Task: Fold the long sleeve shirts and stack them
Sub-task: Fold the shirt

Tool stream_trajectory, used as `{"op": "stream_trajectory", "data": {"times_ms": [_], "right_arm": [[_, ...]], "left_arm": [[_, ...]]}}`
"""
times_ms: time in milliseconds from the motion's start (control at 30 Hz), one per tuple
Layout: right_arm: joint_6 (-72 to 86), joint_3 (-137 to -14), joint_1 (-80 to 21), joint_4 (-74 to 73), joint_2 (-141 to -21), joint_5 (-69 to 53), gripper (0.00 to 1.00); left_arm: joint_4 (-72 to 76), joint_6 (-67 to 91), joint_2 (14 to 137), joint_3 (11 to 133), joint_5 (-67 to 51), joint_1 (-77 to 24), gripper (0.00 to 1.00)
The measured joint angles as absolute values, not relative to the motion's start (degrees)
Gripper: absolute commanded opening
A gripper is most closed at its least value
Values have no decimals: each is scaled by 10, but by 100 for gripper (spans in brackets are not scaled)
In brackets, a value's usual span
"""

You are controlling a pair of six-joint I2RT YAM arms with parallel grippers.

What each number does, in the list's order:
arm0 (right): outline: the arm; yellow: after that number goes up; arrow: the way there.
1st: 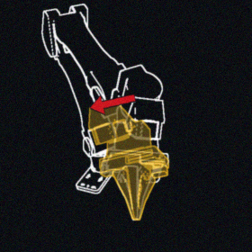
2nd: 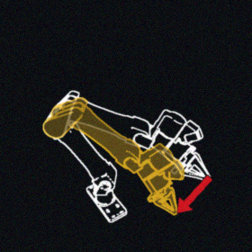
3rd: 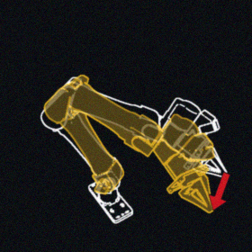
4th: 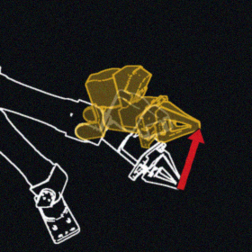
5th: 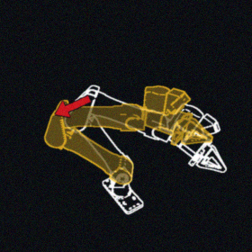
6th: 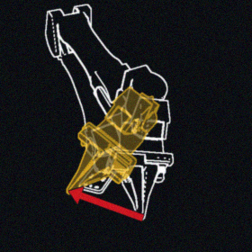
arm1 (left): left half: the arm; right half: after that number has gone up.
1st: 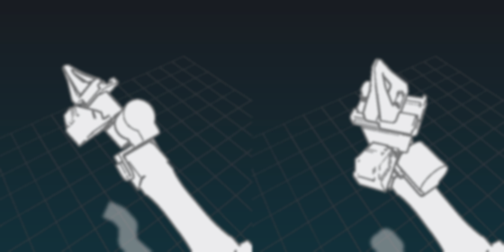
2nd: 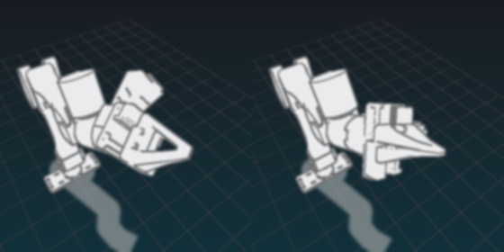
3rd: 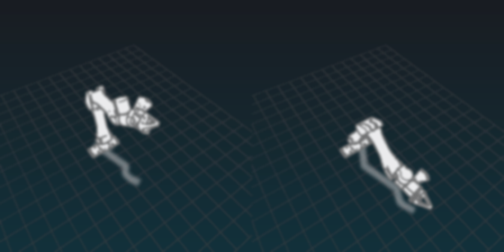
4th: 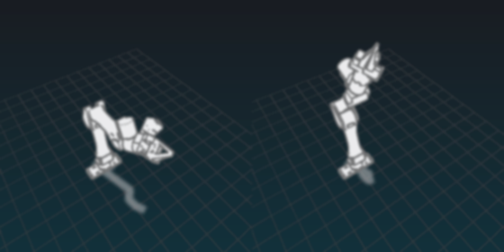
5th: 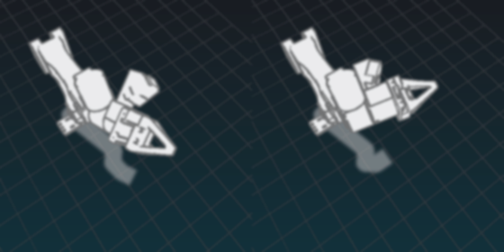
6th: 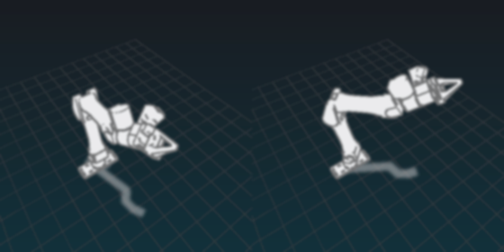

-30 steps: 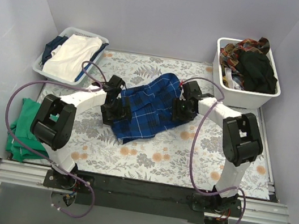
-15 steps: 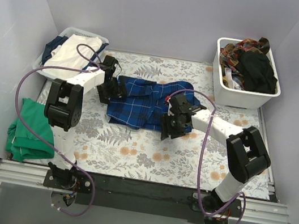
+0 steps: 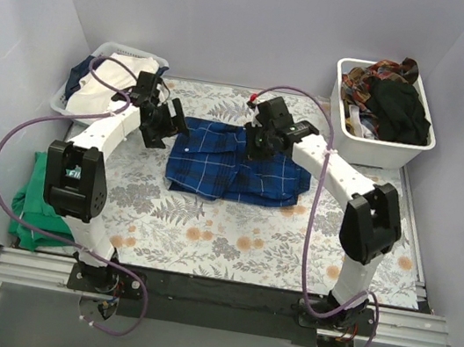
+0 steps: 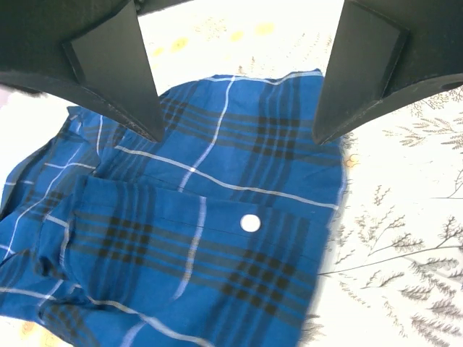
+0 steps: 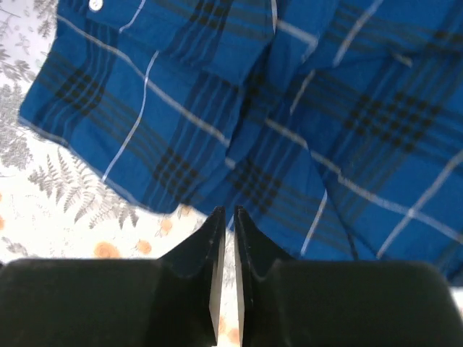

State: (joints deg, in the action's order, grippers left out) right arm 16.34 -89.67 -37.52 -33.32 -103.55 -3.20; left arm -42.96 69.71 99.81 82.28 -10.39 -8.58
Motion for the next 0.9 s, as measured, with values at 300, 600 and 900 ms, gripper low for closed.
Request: {"op": "stream_trajectory", "data": {"times_ms": [300, 600, 900], "right_arm": [[157, -977, -372, -334, -1186, -56, 37], [159, -1001, -366, -333, -1220, -73, 38], [163, -1003, -353, -331, -1267, -83, 35]], "left_arm": [[-407, 721, 1050, 804, -166, -25, 85], [-394, 727, 1101, 805, -177, -15, 85], [-389, 709, 1131, 805, -161, -15, 72]]}}
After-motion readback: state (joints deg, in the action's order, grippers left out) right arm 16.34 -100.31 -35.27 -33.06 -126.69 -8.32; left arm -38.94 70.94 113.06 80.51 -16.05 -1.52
